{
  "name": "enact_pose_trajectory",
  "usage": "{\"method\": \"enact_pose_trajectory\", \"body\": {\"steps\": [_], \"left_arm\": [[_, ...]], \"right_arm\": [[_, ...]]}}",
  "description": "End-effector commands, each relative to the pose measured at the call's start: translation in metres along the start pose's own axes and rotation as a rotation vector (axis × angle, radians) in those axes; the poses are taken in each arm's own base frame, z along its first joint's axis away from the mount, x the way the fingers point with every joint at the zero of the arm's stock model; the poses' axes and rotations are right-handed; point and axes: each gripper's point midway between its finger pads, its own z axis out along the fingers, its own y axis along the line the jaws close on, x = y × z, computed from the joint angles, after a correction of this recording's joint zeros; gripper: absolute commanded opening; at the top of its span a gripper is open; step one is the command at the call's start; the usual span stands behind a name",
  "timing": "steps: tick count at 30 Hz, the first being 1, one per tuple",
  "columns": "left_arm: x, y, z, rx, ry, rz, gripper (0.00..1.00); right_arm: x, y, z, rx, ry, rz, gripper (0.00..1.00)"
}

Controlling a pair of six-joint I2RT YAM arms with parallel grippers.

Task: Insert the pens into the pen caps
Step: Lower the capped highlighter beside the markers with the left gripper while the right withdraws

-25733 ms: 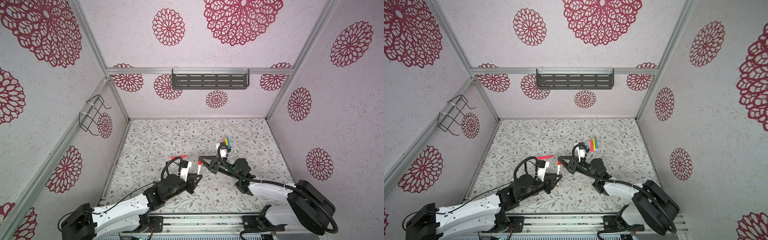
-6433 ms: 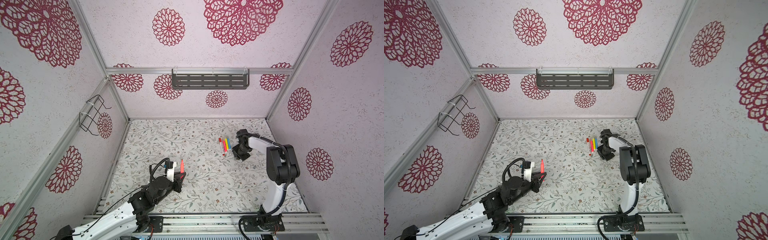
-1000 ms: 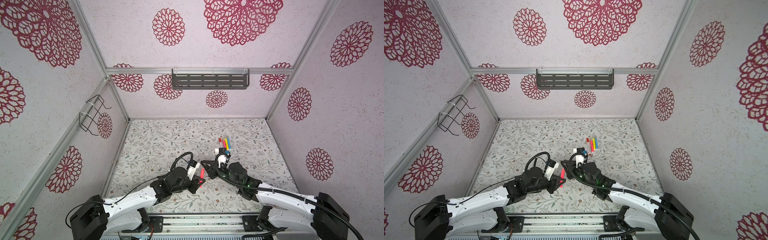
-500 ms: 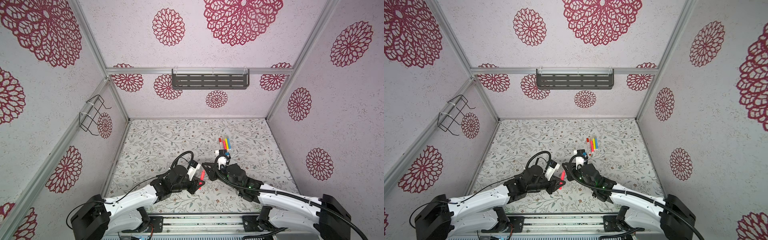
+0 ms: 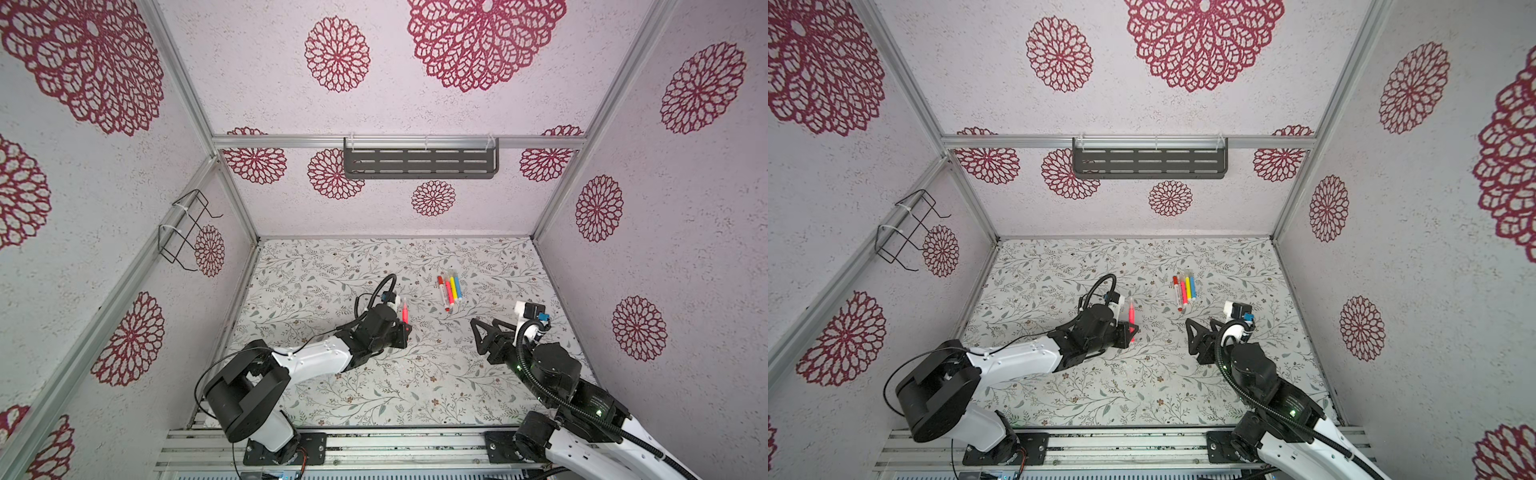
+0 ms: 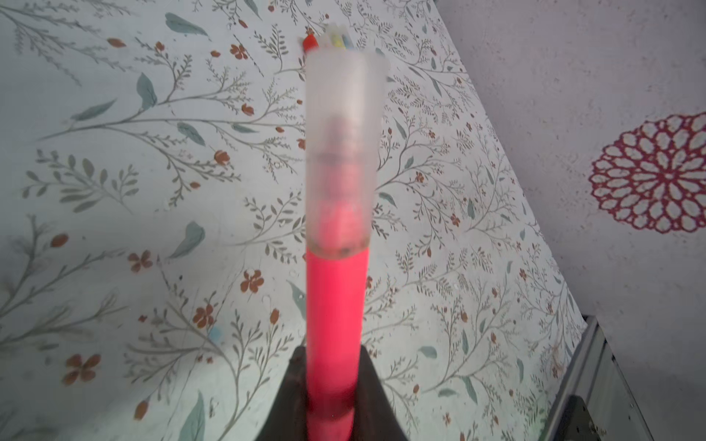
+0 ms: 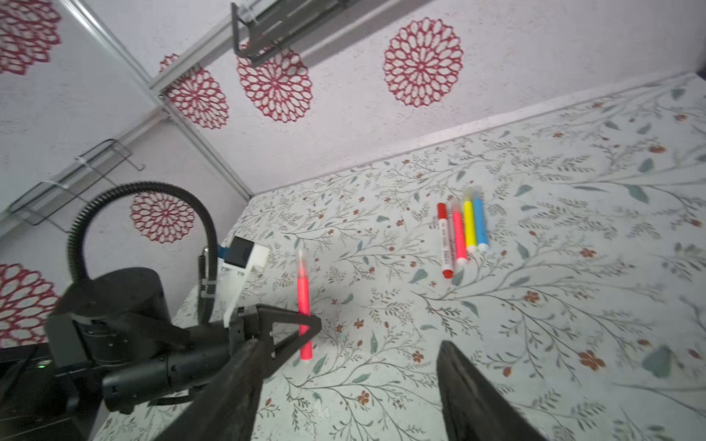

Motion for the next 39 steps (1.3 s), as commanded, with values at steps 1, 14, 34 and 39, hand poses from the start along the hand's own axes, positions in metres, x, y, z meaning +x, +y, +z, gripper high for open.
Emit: {"method": "enact_pose_trajectory", "body": {"steps": [1, 14, 34, 39], "left_arm": [[-0.019, 0.011, 0.016, -0.067, -0.005, -0.047, 0.06], [-0.045, 0.046, 0.100, -0.135, 0.065, -0.149, 0.10], [-0.057, 0.005, 0.159, -0.080, 0.172, -0.089, 0.42], [-0.065, -0.005, 0.139, -0.053, 0.153, -0.068, 0.46]], "right_arm": [[0.003, -0.033, -0.008, 0.135, -0.028, -0.014, 0.77], [0.024, -0.029, -0.005, 0.057, 0.007, -0.027, 0.79], [0.034, -0.015, 0.006, 0.000, 0.050, -0.053, 0.79], [0.035, -0.016, 0.007, 0.006, 0.045, -0.048, 0.79]]}}
